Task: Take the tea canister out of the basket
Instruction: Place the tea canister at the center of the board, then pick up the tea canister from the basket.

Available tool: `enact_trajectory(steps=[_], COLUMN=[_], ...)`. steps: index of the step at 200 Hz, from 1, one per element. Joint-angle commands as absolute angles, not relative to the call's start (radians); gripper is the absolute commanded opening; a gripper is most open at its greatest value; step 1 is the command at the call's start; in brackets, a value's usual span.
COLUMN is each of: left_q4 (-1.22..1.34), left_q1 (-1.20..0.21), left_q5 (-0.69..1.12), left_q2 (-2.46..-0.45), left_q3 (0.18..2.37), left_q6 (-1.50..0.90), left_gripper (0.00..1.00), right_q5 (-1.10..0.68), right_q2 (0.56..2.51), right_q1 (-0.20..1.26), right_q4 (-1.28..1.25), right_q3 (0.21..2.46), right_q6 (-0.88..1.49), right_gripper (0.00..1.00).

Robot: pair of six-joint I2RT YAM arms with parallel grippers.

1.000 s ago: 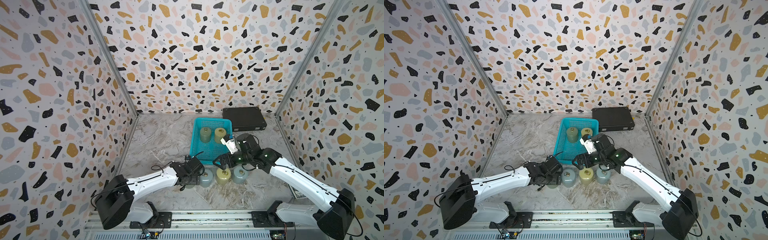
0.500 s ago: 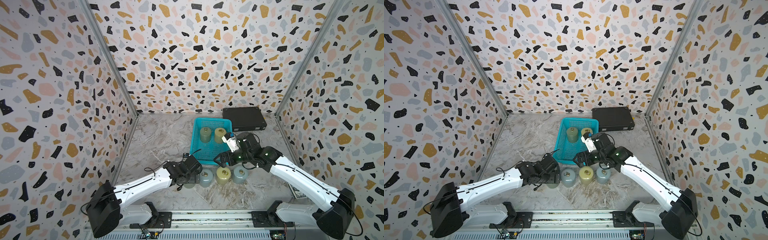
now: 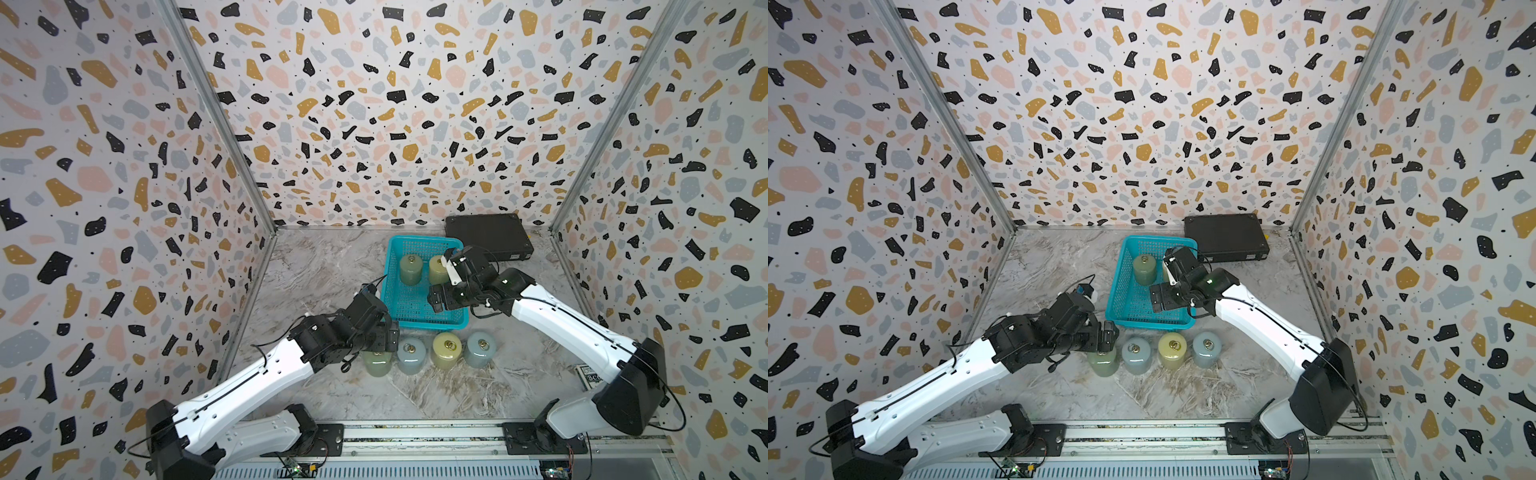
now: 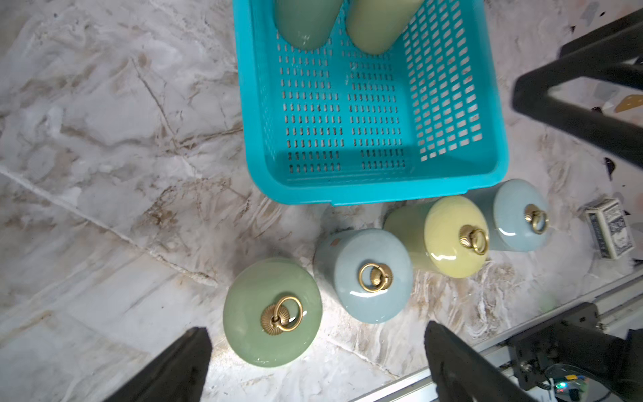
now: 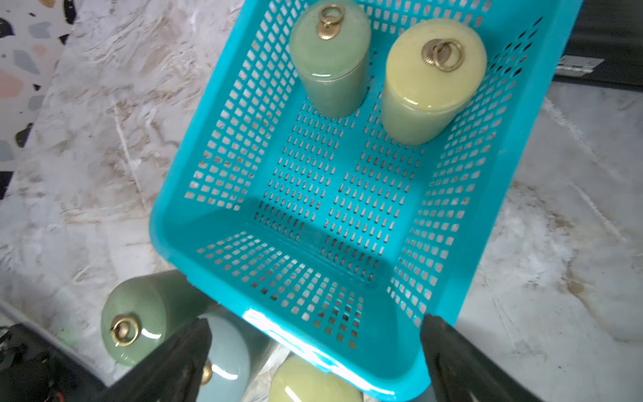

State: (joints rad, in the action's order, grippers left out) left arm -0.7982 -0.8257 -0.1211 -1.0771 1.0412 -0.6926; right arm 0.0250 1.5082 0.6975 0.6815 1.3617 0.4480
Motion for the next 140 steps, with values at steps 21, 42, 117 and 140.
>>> enact_trajectory(steps=[21, 42, 117, 140], left_q4=[-0.711, -0.668, -0.687, -0.661], left_q1=[-0.728, -0.693, -0.637, -0.634], left_q5=[0.038, 0.080, 0.221, 0.233], left_q2=[-1.127, -1.134, -1.164, -1.153], left_q3=[1.117, 1.125, 1.174, 1.168], left_q6=[-0.592, -0.617, -0.524, -0.511], left_gripper=[1.00, 1.00, 1.00, 1.00], right_q5=[0.114, 0.113, 0.103, 0.106], right_q2=[1.644, 1.742, 2.031, 2.115], right_q1=[0.641, 0.612, 0.543, 0.536], right_q4=[0.738, 0.782, 0.854, 0.886], right_q3=[1.508, 1.601, 1.867, 1.965], right_q6=[0.456, 0.456, 0.462, 0.450], right_gripper=[0.99, 0.98, 0.96, 0.96])
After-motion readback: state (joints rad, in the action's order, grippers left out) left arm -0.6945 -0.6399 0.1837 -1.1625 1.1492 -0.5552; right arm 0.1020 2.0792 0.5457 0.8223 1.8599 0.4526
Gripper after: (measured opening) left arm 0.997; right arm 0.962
